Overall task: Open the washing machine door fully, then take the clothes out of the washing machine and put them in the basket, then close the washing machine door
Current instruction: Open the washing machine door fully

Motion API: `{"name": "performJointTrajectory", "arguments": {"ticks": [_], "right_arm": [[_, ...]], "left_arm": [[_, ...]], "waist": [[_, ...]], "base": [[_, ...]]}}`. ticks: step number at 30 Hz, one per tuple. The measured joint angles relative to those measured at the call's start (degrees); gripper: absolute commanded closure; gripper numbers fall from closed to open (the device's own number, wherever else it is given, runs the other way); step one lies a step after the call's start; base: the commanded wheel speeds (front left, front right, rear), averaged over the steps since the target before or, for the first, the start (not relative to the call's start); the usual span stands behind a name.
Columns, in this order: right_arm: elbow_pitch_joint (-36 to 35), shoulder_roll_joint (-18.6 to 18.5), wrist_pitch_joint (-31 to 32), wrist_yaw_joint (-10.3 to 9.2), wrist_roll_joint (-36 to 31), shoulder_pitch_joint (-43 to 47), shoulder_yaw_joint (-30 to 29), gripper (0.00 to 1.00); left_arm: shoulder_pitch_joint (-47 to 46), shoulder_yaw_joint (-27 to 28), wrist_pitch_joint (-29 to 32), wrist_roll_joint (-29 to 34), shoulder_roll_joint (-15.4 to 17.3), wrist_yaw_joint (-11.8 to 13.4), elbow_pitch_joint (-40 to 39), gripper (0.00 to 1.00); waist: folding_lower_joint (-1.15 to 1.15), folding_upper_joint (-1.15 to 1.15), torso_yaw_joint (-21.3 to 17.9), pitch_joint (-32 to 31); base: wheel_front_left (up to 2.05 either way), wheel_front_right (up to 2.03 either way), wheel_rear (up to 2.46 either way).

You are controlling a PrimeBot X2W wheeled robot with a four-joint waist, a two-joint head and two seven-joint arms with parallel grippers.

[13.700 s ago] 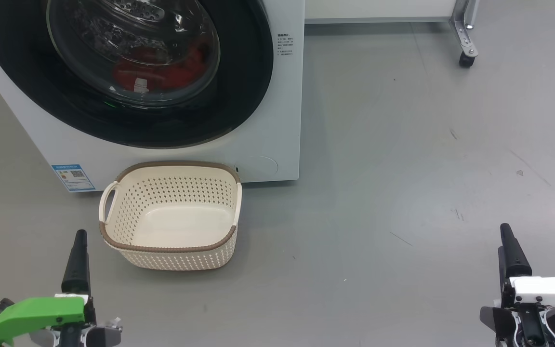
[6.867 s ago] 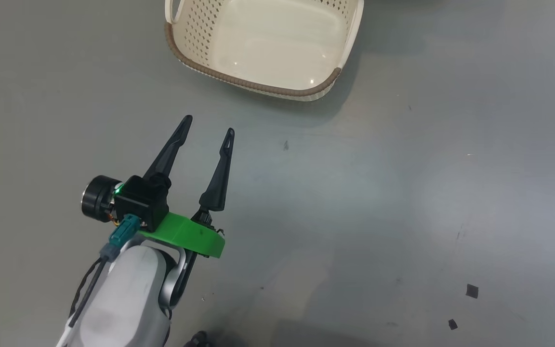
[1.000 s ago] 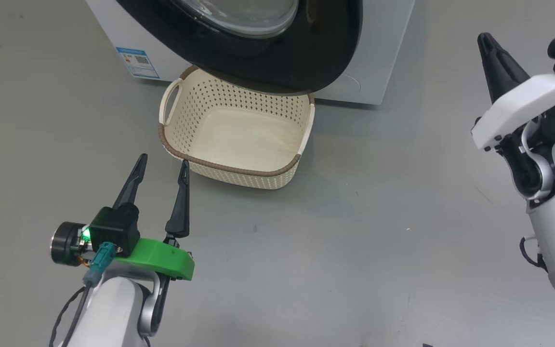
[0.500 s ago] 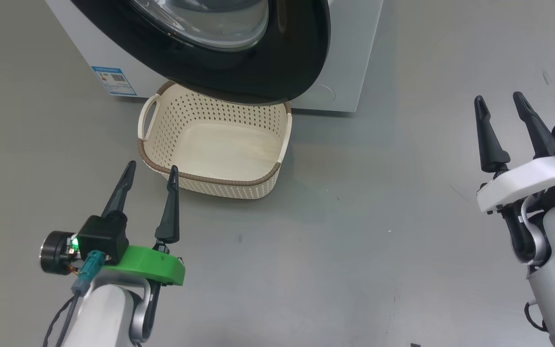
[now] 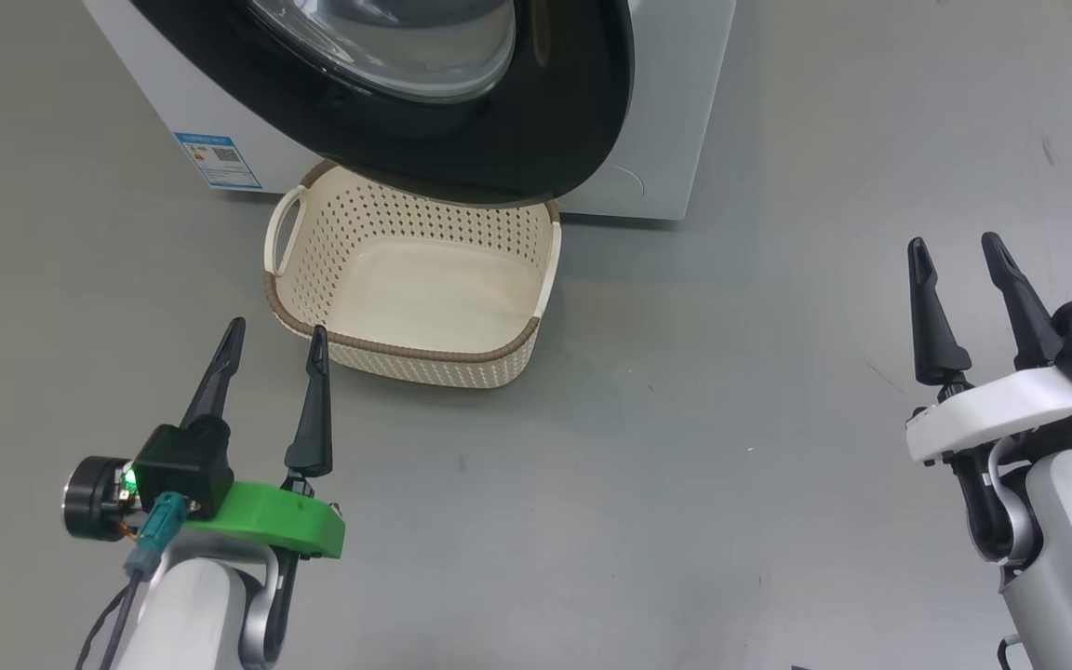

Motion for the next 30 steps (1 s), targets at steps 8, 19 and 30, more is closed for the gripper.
{"name": "performJointTrajectory", "arguments": {"ticks": [8, 19, 30], "right_arm": [[0.18, 0.81, -0.81, -0.34, -0.31, 2.9, -0.12, 0.0], [0.35, 1.68, -1.32, -0.42, -0.4, 6.63, -0.31, 0.0], [-1.12, 1.69, -1.52, -0.55, -0.4, 7.91, -0.87, 0.0]], "left_arm": [[1.63, 0.1, 0.0, 0.31, -0.07, -0.82, 1.25, 0.0], [4.11, 0.42, 0.0, 1.48, -0.09, -1.33, 2.01, 0.0], [4.99, 0.36, 0.0, 1.64, -0.11, -1.43, 1.8, 0.0]], "waist": [[0.0, 0.0, 0.18, -2.15], [0.0, 0.0, 0.16, -5.95], [0.0, 0.0, 0.19, -6.66]], "base": [[0.0, 0.0, 0.0], [0.0, 0.0, 0.0], [0.0, 0.0, 0.0]]}}
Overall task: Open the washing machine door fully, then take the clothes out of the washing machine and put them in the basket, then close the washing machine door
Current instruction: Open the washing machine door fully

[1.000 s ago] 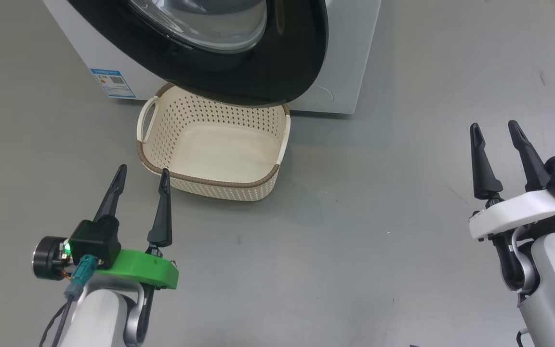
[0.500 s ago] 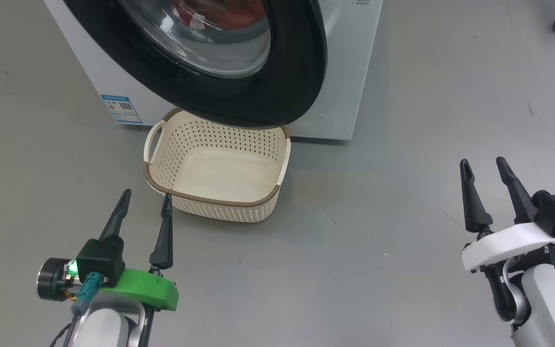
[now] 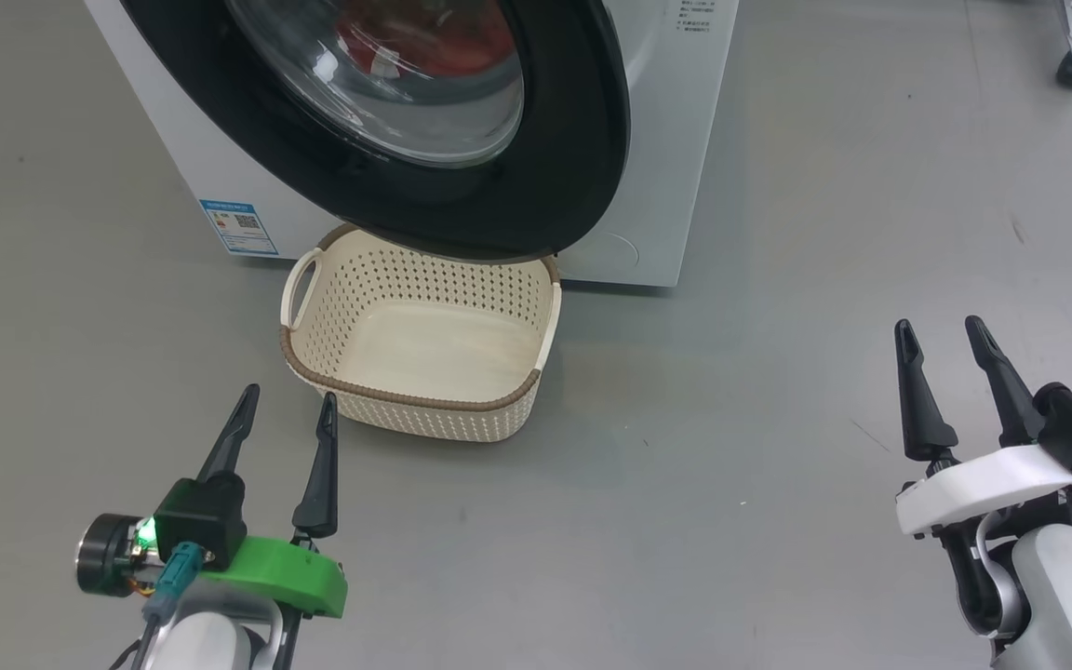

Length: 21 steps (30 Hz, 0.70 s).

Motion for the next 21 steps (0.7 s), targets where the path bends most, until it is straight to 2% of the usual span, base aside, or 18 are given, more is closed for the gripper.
{"name": "performJointTrajectory", "arguments": {"ticks": [11, 21], "right_arm": [[-2.29, -1.04, -0.13, -0.31, -0.55, -0.55, 0.11, 0.0], [-3.48, -4.25, 3.15, 0.74, -0.48, -8.17, -0.48, 0.0]], "left_arm": [[-0.01, -0.12, 0.0, 0.01, -0.07, -0.47, -1.44, 0.0], [-1.01, -1.53, 0.0, 0.34, -0.2, -1.2, -2.09, 0.0]], "waist": [[0.0, 0.0, 0.75, 2.94], [0.0, 0.0, 2.12, 7.25]], "base": [[0.0, 0.0, 0.0], [0.0, 0.0, 0.0]]}}
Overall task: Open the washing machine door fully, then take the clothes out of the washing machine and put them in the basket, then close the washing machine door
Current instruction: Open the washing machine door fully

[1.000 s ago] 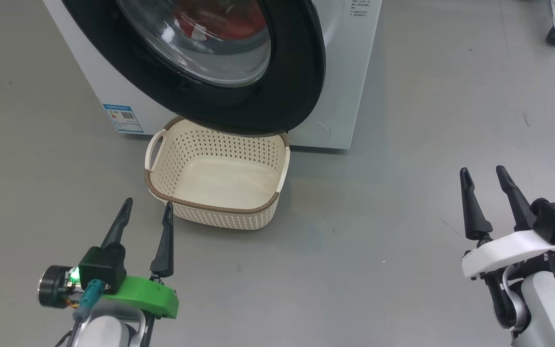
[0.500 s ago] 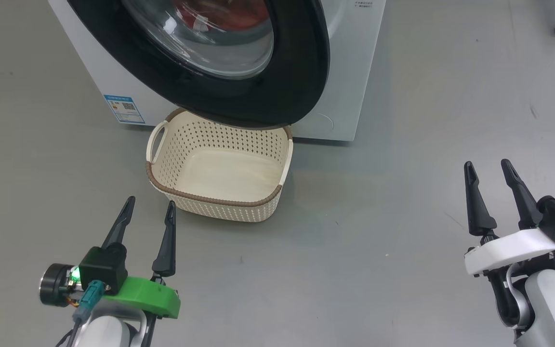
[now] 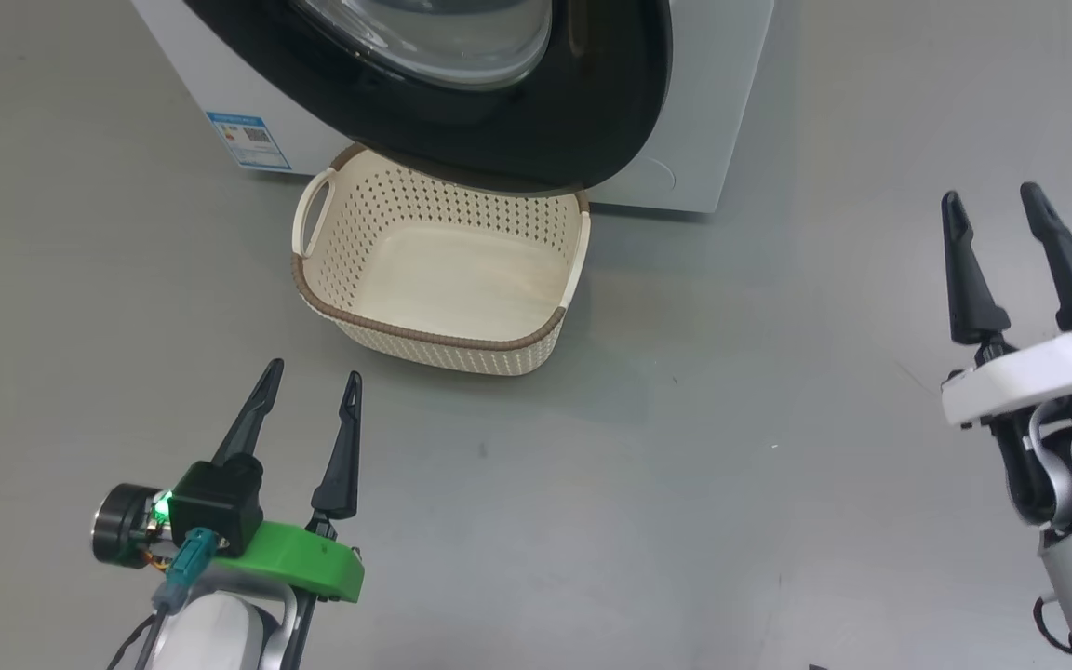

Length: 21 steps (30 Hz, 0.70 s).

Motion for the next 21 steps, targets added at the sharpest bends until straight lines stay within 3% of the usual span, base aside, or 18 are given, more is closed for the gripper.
{"name": "performJointTrajectory", "arguments": {"ticks": [17, 18, 19, 20, 21], "right_arm": [[-0.01, -4.27, 9.8, 1.01, 1.63, -19.58, -0.69, 0.0], [0.08, -4.26, 10.48, 1.02, 1.82, -20.76, -0.69, 0.21], [0.21, -4.26, 11.35, 1.04, 2.34, -22.03, -0.68, 0.74], [0.34, -4.19, 11.99, 1.33, 2.99, -23.3, -0.68, 1.0], [0.49, -3.96, 12.49, 1.45, 3.87, -24.57, -0.77, 1.0]], "left_arm": [[-5.8, -3.69, -0.01, -1.87, -0.2, -0.6, -1.56, 0.0], [-6.1, -4.21, 0.0, -2.11, -0.24, -0.73, -1.63, 0.0], [-6.46, -4.54, 0.0, -2.22, -0.33, -0.73, -1.72, 0.0], [-6.81, -4.78, -0.01, -2.45, -0.37, -0.73, -1.89, 0.0], [-7.22, -5.02, -0.01, -2.6, -0.38, -0.73, -2.01, 0.0]], "waist": [[0.0, 0.0, 4.28, 8.88], [0.0, 0.0, 4.61, 9.42], [0.0, 0.0, 4.94, 9.98], [0.0, 0.0, 5.27, 10.53], [0.0, 0.0, 5.6, 11.08]], "base": [[0.0, 0.0, 0.0], [0.0, 0.0, 0.0], [0.0, 0.0, 0.0], [0.0, 0.0, 0.0], [0.0, 0.0, 0.0]]}}
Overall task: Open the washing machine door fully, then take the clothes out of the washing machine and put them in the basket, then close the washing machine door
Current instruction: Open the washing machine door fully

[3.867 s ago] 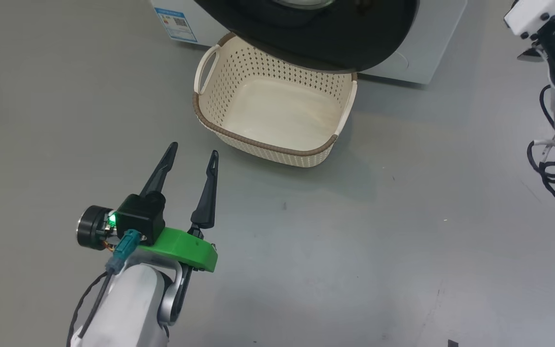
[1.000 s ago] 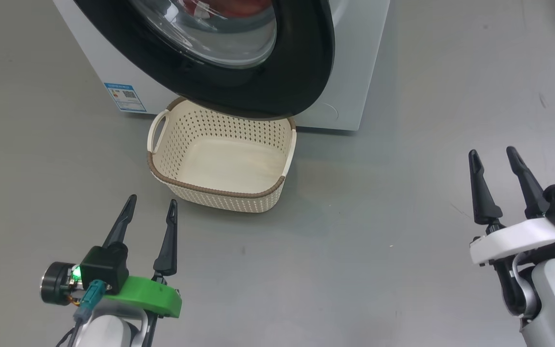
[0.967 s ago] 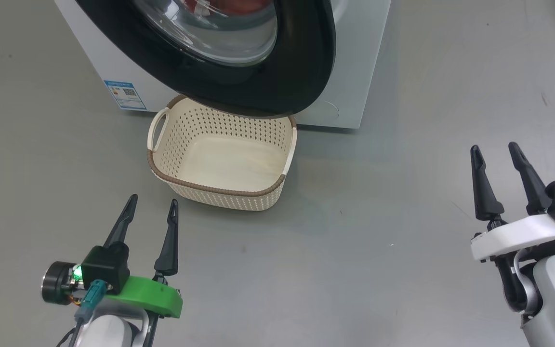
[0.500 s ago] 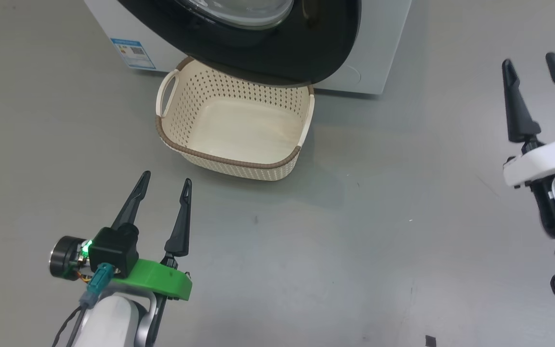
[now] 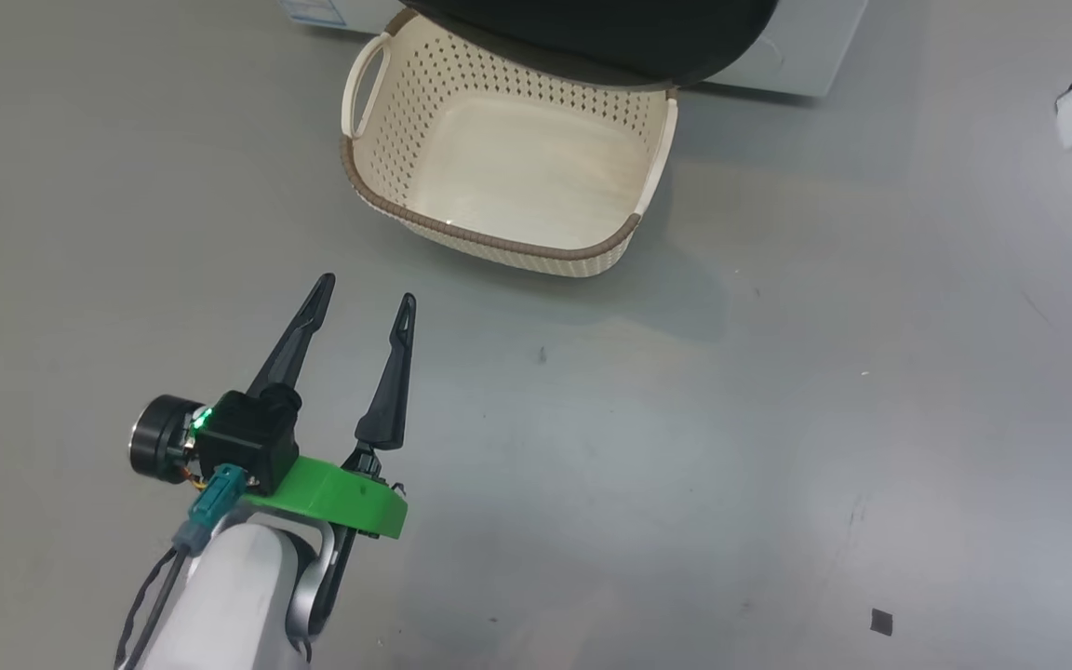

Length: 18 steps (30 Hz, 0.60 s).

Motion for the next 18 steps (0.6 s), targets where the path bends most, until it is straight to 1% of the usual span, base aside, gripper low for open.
{"name": "performJointTrajectory", "arguments": {"ticks": [5, 9, 13, 15, 18], "right_arm": [[2.08, 1.86, 3.85, 0.01, 4.89, -5.42, -1.13, 1.0], [4.48, 4.57, 7.62, -0.02, 10.22, -8.76, -2.56, 1.0], [7.55, 6.92, 13.06, -0.14, 15.74, -11.84, -3.15, 1.0], [9.0, 7.88, 15.72, -0.66, 18.27, -13.12, -3.35, 1.0], [10.71, 8.15, 19.42, -1.52, 20.33, -15.32, -3.68, 1.0]], "left_arm": [[-1.84, -1.29, 0.0, -1.54, -0.08, 0.02, -0.38, 0.0], [-2.57, -2.36, 0.0, -3.04, -0.11, 0.1, -0.38, 0.0], [-2.89, -2.86, 0.01, -4.65, -0.25, 0.44, -0.38, 0.0], [-3.35, -3.18, 0.01, -4.87, -0.26, 0.52, -0.37, 0.0], [-4.1, -3.9, 0.0, -5.0, -0.31, 0.55, -0.34, 0.0]], "waist": [[0.0, 0.0, 1.72, 2.61], [0.0, 0.0, 3.25, 4.31], [0.0, 0.0, 4.74, 5.67], [0.0, 0.0, 5.46, 6.2], [0.0, 0.0, 6.49, 6.8]], "base": [[0.0, 0.0, 0.0], [0.0, 0.0, 0.0], [0.0, 0.0, 0.0], [0.0, 0.0, 0.0], [0.0, 0.0, 0.0]]}}
